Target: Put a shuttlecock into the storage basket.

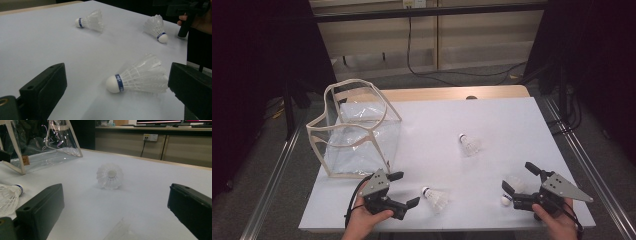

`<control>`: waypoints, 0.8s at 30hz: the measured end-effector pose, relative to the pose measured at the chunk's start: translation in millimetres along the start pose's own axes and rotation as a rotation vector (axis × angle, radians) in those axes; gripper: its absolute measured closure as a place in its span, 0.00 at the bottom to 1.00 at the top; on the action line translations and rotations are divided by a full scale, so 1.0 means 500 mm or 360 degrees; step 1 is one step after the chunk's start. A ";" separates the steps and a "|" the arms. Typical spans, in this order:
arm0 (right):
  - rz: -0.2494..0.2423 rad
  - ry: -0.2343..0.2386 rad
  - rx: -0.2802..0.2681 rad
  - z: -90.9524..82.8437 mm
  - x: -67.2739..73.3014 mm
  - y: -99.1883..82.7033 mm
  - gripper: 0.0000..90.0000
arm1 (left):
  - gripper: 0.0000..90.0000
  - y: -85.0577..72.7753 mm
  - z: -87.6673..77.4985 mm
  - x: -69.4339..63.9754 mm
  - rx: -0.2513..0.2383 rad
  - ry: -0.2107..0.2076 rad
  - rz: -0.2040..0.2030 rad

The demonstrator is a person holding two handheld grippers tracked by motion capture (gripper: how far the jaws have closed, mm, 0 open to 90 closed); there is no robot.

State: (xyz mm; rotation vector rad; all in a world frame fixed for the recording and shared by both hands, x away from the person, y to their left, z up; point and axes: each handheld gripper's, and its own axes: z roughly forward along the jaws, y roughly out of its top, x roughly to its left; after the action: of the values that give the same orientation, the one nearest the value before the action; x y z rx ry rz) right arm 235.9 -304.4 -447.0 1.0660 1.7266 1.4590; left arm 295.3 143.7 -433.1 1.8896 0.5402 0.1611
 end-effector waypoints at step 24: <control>0.0001 0.0000 -0.0002 0.000 -0.001 0.000 0.01 | 0.05 0.008 0.017 0.000 0.0088 -0.0085 -0.0046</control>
State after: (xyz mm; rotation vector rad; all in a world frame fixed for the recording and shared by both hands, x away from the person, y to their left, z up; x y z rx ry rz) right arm 236.1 -304.9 -447.0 1.0659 1.7253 1.4607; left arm 299.6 135.1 -432.7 1.9334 0.5403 0.0774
